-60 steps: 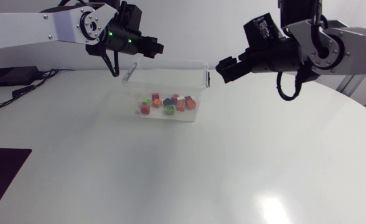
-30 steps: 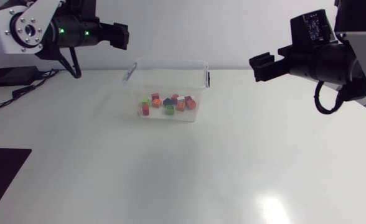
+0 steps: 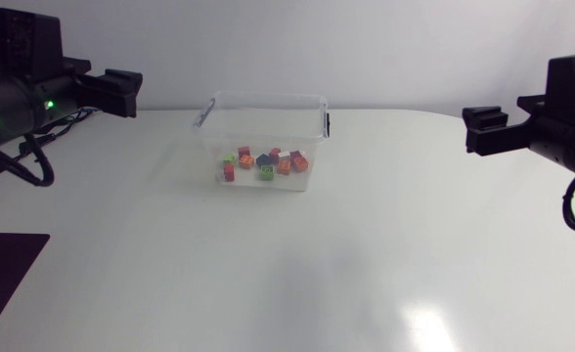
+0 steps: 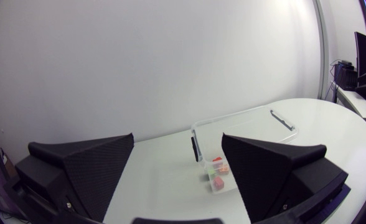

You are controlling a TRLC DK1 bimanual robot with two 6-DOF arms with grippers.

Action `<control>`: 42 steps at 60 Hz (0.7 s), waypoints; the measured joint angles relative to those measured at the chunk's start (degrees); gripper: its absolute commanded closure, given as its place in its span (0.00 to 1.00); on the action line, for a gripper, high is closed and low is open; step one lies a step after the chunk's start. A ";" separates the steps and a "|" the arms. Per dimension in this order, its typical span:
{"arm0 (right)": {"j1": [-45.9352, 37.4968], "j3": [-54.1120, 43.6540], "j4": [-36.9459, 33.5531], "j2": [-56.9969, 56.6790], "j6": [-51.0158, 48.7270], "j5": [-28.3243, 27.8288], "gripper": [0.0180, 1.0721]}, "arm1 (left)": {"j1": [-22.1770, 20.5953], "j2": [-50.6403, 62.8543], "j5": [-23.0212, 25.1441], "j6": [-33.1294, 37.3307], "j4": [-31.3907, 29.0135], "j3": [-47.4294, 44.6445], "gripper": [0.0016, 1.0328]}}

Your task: Place the duplo bricks in the container

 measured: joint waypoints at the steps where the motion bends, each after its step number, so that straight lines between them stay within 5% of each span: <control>1: -0.28 -0.37 0.00 -0.66 0.00 0.02 0.04 | 0.13 -0.83 0.00 -0.04 0.22 -0.81 0.05; 42: -2.69 -19.50 -2.03 -30.53 0.04 -0.04 0.05 | 6.27 -36.98 0.09 -4.50 0.20 -27.98 0.05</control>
